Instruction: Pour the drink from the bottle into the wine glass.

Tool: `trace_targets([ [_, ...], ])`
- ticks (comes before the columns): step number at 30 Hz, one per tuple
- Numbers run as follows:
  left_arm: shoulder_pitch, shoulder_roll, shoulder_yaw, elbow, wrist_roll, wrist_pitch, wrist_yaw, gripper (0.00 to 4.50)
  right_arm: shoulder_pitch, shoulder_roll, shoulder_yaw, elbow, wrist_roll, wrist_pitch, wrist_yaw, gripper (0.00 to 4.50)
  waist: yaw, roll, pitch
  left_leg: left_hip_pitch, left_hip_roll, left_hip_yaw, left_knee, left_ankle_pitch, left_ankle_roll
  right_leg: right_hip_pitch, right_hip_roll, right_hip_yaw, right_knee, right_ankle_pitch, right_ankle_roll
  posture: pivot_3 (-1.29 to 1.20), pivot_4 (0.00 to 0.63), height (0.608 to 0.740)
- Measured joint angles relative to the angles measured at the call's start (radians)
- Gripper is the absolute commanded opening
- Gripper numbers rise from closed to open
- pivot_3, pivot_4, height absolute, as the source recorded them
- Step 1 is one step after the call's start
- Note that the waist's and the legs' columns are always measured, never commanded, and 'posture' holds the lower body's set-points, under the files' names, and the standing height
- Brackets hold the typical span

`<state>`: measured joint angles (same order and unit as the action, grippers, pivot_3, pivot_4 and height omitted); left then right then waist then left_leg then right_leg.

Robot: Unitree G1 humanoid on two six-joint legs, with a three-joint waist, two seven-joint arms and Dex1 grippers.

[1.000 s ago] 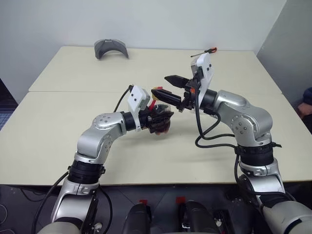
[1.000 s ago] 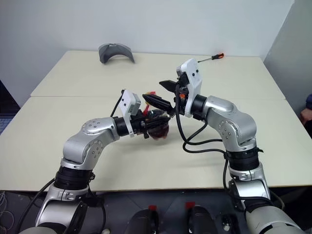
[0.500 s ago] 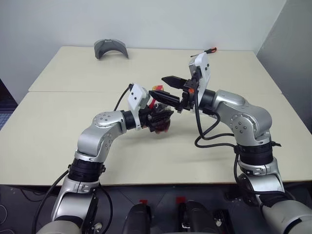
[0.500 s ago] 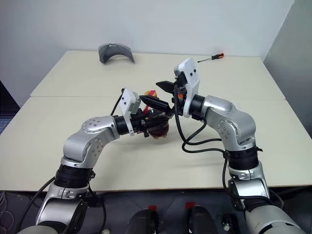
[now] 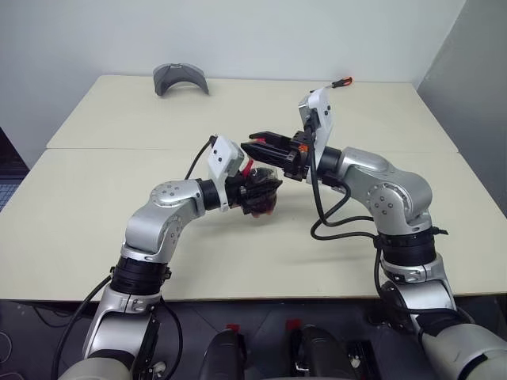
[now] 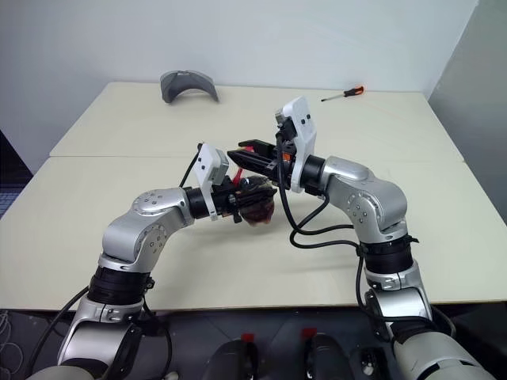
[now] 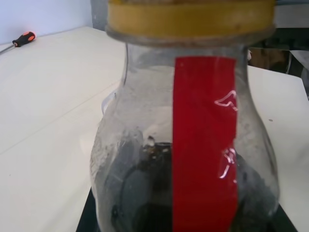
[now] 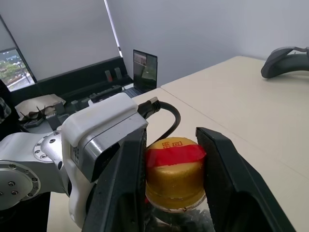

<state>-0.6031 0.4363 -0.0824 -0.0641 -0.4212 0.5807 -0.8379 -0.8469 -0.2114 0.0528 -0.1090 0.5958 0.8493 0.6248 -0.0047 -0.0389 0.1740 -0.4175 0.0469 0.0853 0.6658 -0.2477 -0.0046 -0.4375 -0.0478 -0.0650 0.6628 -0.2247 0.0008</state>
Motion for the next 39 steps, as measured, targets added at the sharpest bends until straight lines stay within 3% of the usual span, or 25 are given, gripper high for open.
trace_targets([
  [5, 0.003, 0.003, -0.001, -0.014, -0.002, 0.002, -0.009, 1.43, 0.0, -0.014, -0.005, 0.0, 0.017, 0.002, 0.027, 1.26, 0.0, 0.0, 0.0, 0.0, 0.0, 0.0, 0.0, 0.0, 0.0, 0.0, 0.0, 0.0, 0.0, 0.0, 0.0, 0.0, 0.15, 0.74],
  [16, 0.125, 0.063, 0.021, -0.26, -0.106, 0.076, -0.041, 1.43, -0.011, -0.07, -0.01, 0.0, 0.127, 0.026, 0.274, 1.26, -0.001, 0.0, 0.0, 0.0, 0.0, -0.001, 0.0, 0.0, 0.0, 0.0, 0.0, 0.001, 0.0, -0.001, 0.001, 0.0, 0.15, 0.74],
  [23, 0.13, 0.062, 0.03, -0.309, -0.135, 0.104, -0.029, 1.43, -0.036, -0.083, -0.008, 0.0, 0.131, 0.036, 0.336, 1.26, 0.0, 0.0, 0.0, 0.0, 0.0, -0.001, 0.0, 0.0, 0.0, 0.0, 0.0, 0.001, 0.0, -0.002, 0.003, 0.0, 0.15, 0.74],
  [32, 0.132, 0.061, 0.009, -0.308, -0.149, 0.108, -0.023, 1.43, -0.039, -0.072, -0.004, -0.005, 0.132, 0.035, 0.315, 4.32, 0.0, 0.0, 0.0, 0.0, 0.0, -0.001, 0.0, 0.0, 0.0, 0.0, 0.0, 0.0, 0.0, 0.0, 0.001, 0.0, 0.15, 0.74],
  [39, 0.118, 0.029, 0.01, -0.254, -0.146, 0.118, 0.066, 1.43, -0.004, -0.053, -0.043, -0.133, 0.203, 0.095, 0.185, 4.46, 0.001, 0.0, 0.0, 0.0, 0.0, -0.001, 0.0, 0.0, 0.0, 0.0, 0.0, 0.0, 0.0, 0.0, 0.001, 0.0, 0.15, 0.74],
])
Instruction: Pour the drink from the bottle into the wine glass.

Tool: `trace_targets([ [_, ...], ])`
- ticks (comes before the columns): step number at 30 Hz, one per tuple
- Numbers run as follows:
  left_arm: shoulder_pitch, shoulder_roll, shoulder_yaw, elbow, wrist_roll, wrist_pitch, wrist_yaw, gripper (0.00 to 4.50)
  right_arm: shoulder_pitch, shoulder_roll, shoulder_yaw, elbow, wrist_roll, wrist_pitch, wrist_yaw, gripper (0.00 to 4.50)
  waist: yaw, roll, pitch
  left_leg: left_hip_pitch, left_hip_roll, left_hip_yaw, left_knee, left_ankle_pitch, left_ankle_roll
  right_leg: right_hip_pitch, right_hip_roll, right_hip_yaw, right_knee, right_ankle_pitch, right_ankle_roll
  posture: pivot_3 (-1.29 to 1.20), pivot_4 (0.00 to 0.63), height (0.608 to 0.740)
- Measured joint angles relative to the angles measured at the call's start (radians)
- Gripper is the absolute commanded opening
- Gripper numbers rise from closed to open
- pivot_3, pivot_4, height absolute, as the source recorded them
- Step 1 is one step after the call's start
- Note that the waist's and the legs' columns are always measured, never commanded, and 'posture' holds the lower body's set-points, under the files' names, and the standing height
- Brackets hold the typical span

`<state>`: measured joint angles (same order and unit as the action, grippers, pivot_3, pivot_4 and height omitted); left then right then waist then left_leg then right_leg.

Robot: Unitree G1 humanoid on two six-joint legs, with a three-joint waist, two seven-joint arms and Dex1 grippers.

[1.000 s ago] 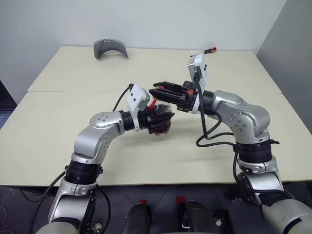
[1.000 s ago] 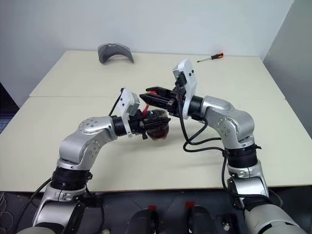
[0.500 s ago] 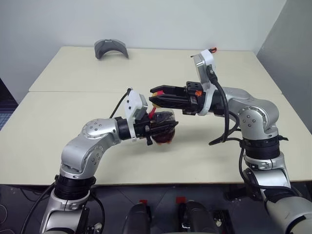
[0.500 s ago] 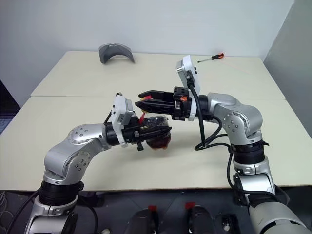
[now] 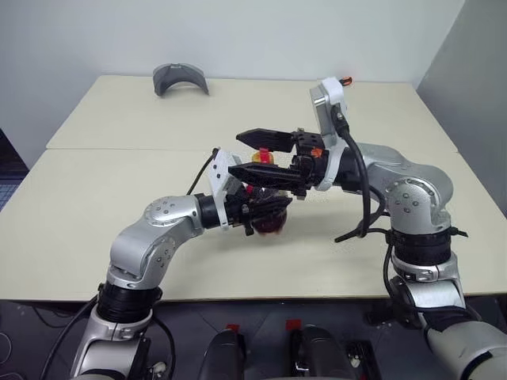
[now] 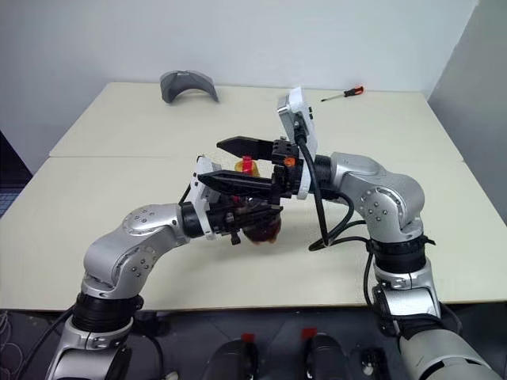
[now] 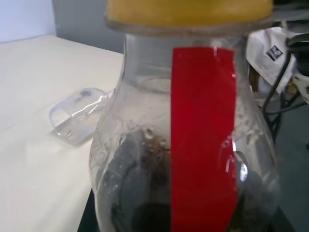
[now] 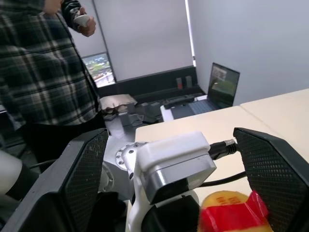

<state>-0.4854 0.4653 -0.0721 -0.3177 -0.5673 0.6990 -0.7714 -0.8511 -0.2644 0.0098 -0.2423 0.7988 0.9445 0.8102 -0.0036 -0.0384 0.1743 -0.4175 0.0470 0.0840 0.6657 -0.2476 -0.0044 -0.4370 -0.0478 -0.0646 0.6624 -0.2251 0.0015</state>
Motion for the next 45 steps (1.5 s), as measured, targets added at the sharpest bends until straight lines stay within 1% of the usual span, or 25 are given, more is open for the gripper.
trace_targets([
  [5, -0.013, 0.003, 0.005, 0.06, 0.035, -0.008, 0.051, 1.4, 0.04, -0.009, -0.008, -0.029, -0.006, -0.001, -0.092, 4.5, 0.0, 0.0, 0.0, 0.0, 0.0, 0.0, 0.0, 0.0, 0.0, 0.0, 0.0, 0.0, 0.001, 0.0, 0.001, 0.0, 0.15, 0.74],
  [11, -0.033, 0.003, 0.017, 0.121, 0.062, -0.046, 0.056, 1.35, 0.048, -0.001, 0.021, -0.01, -0.115, -0.083, -0.174, 4.5, 0.0, 0.0, 0.0, 0.0, 0.0, 0.001, 0.0, 0.0, 0.0, 0.0, 0.0, 0.0, 0.0, -0.001, 0.002, 0.0, 0.15, 0.74],
  [16, -0.035, 0.004, 0.021, 0.143, 0.07, -0.064, 0.05, 1.35, 0.047, 0.0, 0.066, 0.057, -0.234, -0.17, -0.222, 4.5, 0.0, 0.0, 0.0, 0.0, 0.0, 0.001, 0.0, 0.0, 0.0, 0.0, 0.0, 0.0, 0.0, 0.0, 0.001, 0.0, 0.15, 0.74],
  [18, -0.036, 0.003, 0.021, 0.153, 0.072, -0.072, 0.049, 1.34, 0.046, 0.004, 0.077, 0.082, -0.266, -0.197, -0.222, 4.5, 0.0, 0.0, 0.0, 0.0, 0.0, 0.001, 0.0, 0.0, 0.0, -0.001, 0.0, 0.0, 0.0, 0.0, 0.001, 0.0, 0.15, 0.74],
  [24, -0.06, 0.001, 0.021, 0.172, 0.083, -0.084, 0.048, 1.34, 0.033, 0.029, 0.09, 0.104, -0.293, -0.22, -0.222, 4.5, -0.001, 0.0, 0.0, 0.0, 0.0, 0.001, 0.0, 0.0, 0.0, 0.0, 0.0, 0.0, 0.0, 0.0, 0.0, 0.0, 0.15, 0.74],
  [33, -0.084, -0.005, 0.019, 0.204, 0.109, -0.097, 0.047, 1.34, 0.011, 0.05, 0.091, 0.114, -0.305, -0.219, -0.222, 4.5, -0.001, 0.0, 0.0, 0.0, 0.0, 0.001, 0.0, 0.0, 0.0, -0.001, 0.0, 0.0, 0.0, 0.0, 0.0, 0.0, 0.15, 0.74],
  [38, -0.084, -0.011, 0.018, 0.204, 0.109, -0.096, 0.04, 1.34, -0.02, 0.073, 0.09, 0.159, -0.306, -0.22, -0.228, 4.5, -0.001, 0.0, 0.0, 0.0, 0.0, 0.001, 0.0, 0.0, 0.0, -0.001, 0.0, 0.0, 0.0, 0.0, -0.001, 0.0, 0.15, 0.74],
  [45, -0.082, -0.011, 0.018, 0.201, 0.109, -0.096, 0.041, 1.34, -0.027, 0.074, 0.089, 0.173, -0.316, -0.236, -0.232, 4.5, -0.001, 0.0, 0.0, 0.0, 0.0, 0.001, 0.0, 0.0, 0.0, -0.001, 0.0, 0.0, 0.0, 0.0, -0.001, 0.0, 0.15, 0.74],
])
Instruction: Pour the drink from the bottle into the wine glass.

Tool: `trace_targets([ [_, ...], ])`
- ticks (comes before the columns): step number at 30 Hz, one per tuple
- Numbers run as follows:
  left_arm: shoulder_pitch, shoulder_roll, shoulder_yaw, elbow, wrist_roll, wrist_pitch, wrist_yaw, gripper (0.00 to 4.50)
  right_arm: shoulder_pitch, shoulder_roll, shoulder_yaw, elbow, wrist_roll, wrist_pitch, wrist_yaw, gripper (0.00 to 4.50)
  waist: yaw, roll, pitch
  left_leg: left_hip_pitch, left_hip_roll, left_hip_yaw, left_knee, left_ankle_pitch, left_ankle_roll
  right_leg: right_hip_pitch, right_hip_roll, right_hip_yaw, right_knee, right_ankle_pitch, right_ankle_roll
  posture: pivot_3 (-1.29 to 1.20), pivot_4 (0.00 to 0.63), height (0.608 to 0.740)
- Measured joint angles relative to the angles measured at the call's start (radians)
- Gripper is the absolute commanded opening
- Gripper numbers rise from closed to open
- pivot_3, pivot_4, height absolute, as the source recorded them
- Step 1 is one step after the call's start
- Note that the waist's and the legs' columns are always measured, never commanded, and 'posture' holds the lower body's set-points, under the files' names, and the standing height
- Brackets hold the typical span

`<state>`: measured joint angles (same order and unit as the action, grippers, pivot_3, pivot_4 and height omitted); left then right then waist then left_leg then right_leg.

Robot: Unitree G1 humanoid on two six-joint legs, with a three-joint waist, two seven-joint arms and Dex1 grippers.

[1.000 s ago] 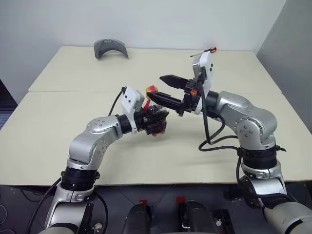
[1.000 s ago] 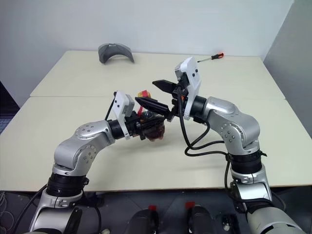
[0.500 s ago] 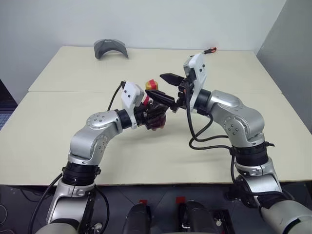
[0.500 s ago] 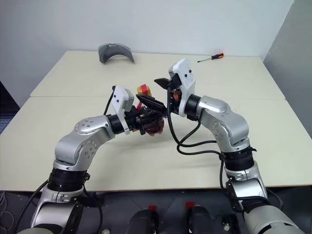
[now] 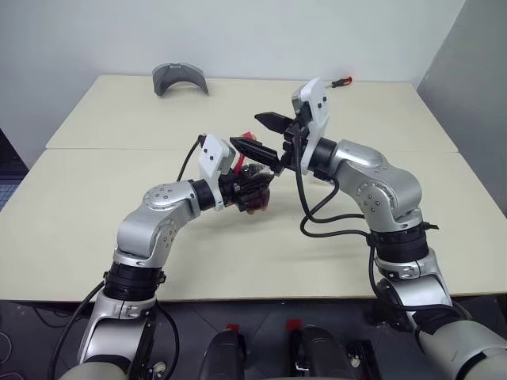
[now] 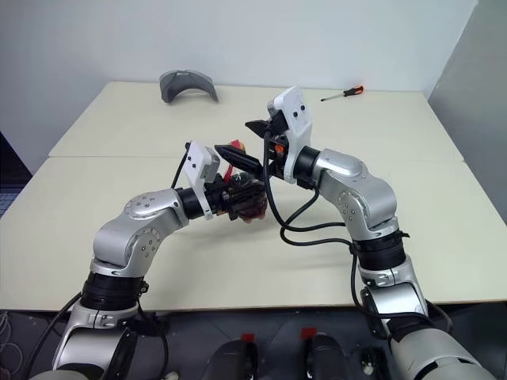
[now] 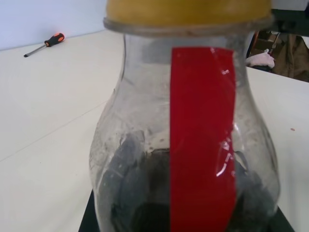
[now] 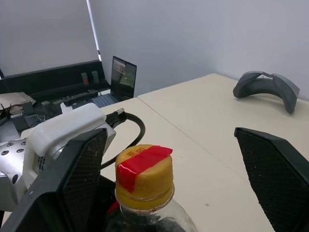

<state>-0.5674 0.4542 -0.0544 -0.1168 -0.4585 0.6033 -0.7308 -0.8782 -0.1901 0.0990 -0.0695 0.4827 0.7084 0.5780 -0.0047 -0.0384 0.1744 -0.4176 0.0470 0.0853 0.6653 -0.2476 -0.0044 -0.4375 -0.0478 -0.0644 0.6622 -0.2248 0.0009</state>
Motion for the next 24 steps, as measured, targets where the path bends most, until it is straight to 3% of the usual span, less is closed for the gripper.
trace_targets([
  [24, 0.01, 0.0, 0.007, -0.034, -0.011, 0.042, 0.002, 1.34, 0.079, -0.185, -0.021, 0.004, -0.03, -0.044, 0.08, 4.5, -0.001, 0.0, 0.0, 0.0, 0.0, 0.0, 0.0, 0.0, 0.0, 0.0, 0.0, 0.0, 0.0, 0.0, 0.0, 0.0, 0.15, 0.74],
])
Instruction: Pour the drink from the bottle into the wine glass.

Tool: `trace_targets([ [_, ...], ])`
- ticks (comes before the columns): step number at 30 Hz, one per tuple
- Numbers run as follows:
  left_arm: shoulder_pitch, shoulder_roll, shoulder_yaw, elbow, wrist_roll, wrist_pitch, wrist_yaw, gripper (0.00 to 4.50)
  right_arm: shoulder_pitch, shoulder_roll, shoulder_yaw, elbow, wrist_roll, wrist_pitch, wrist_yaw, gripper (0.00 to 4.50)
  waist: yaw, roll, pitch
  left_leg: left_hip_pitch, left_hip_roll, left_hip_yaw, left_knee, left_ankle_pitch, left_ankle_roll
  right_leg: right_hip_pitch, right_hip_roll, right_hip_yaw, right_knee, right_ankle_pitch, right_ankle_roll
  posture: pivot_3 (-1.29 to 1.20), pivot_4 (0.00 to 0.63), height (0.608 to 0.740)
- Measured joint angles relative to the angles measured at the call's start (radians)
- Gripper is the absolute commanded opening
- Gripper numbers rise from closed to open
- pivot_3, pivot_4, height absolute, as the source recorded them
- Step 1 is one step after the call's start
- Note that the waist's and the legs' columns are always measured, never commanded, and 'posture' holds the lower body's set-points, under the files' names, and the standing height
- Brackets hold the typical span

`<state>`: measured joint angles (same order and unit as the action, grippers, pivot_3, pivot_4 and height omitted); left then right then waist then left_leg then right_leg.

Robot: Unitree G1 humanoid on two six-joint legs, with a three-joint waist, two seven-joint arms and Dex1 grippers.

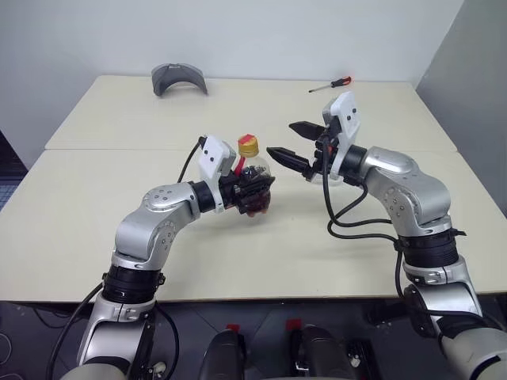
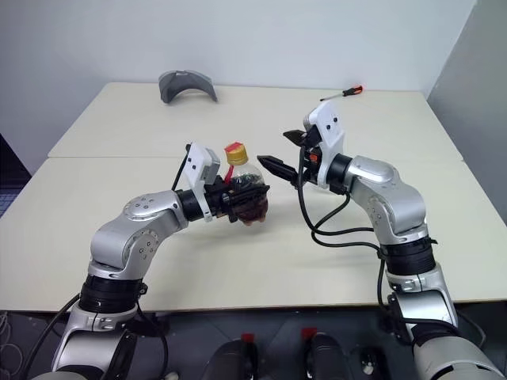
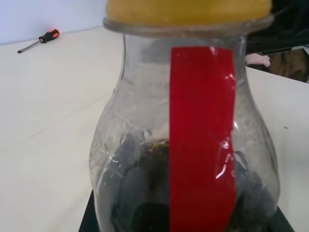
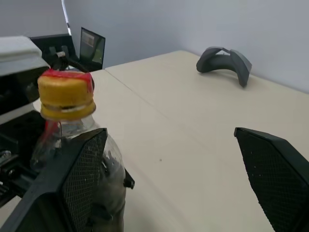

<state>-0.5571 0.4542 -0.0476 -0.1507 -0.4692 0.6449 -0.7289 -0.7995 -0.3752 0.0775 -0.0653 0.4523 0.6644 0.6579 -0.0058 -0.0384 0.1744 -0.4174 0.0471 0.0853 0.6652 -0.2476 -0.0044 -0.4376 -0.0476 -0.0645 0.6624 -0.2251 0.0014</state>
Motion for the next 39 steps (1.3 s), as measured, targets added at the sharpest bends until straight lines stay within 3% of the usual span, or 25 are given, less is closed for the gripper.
trace_targets([
  [20, 0.003, 0.003, 0.0, -0.01, 0.0, 0.0, -0.003, 1.34, -0.021, 0.154, 0.024, -0.039, 0.039, 0.016, 0.013, 4.5, 0.001, 0.0, 0.0, 0.0, 0.0, 0.0, 0.0, 0.0, 0.0, 0.0, 0.0, 0.0, 0.0, 0.0, 0.0, 0.0, 0.15, 0.74],
  [39, 0.003, -0.001, 0.0, -0.008, 0.001, 0.0, 0.0, 1.34, -0.038, 0.135, 0.024, 0.002, 0.01, -0.017, -0.001, 4.5, 0.001, 0.0, 0.0, 0.0, 0.0, 0.0, 0.0, 0.0, 0.0, 0.0, 0.0, 0.0, 0.0, 0.0, 0.0, 0.0, 0.15, 0.74],
])
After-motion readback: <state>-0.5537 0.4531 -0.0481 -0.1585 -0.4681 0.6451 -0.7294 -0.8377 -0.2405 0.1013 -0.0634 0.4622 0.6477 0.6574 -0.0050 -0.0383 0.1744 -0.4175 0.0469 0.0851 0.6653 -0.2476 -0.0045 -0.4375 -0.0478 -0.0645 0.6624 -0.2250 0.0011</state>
